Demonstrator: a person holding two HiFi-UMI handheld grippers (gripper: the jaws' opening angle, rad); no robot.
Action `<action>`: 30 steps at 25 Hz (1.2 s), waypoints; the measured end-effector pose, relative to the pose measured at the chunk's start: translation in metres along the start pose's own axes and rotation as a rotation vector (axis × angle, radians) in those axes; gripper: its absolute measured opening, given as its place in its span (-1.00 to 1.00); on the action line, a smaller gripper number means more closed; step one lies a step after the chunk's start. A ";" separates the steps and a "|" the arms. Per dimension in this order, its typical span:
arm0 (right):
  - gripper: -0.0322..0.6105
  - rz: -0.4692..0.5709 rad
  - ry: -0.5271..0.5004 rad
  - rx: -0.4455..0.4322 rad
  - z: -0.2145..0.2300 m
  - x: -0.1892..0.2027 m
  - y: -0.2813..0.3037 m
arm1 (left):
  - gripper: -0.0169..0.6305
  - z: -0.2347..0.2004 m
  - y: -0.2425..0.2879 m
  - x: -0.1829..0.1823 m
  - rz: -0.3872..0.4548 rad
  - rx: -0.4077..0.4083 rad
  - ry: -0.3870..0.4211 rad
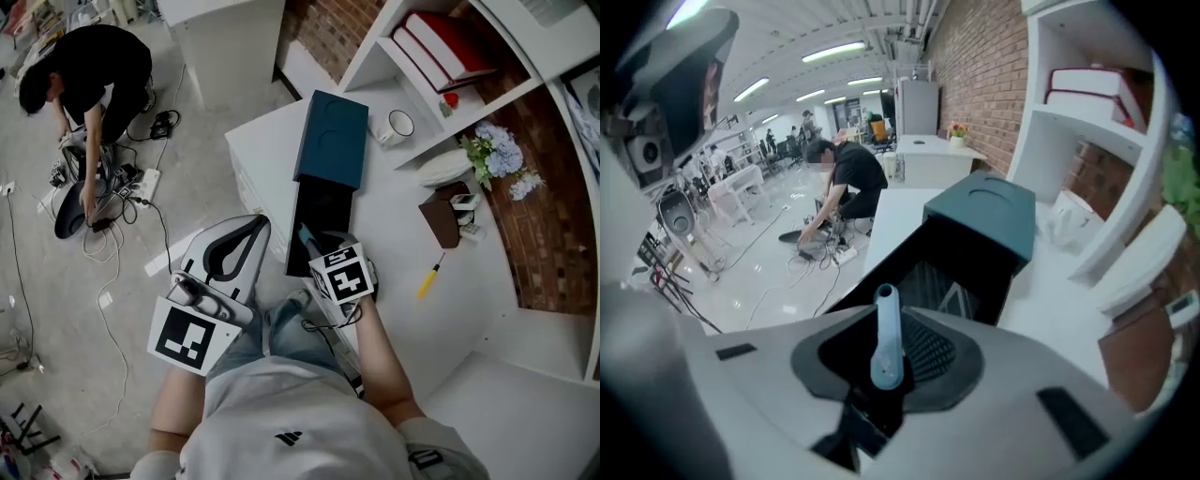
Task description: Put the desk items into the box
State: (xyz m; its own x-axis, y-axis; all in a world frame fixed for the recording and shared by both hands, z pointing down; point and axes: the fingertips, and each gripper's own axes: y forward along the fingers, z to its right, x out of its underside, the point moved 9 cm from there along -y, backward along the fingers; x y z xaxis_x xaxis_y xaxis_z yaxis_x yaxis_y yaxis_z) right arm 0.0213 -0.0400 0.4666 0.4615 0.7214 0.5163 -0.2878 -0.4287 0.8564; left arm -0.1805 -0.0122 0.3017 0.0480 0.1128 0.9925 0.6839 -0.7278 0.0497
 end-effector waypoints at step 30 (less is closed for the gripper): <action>-0.88 0.888 0.249 0.066 -0.019 -0.010 -0.192 | -0.91 0.057 0.064 -0.012 -0.003 0.496 0.058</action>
State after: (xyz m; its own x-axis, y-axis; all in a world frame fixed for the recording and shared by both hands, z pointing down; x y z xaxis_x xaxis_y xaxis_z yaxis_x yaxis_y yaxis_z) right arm 0.0561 0.0457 0.2969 -0.1017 0.2060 0.9733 -0.3975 -0.9053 0.1500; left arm -0.0958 -0.0212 0.2861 0.0141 0.0661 0.9977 0.9487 -0.3162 0.0075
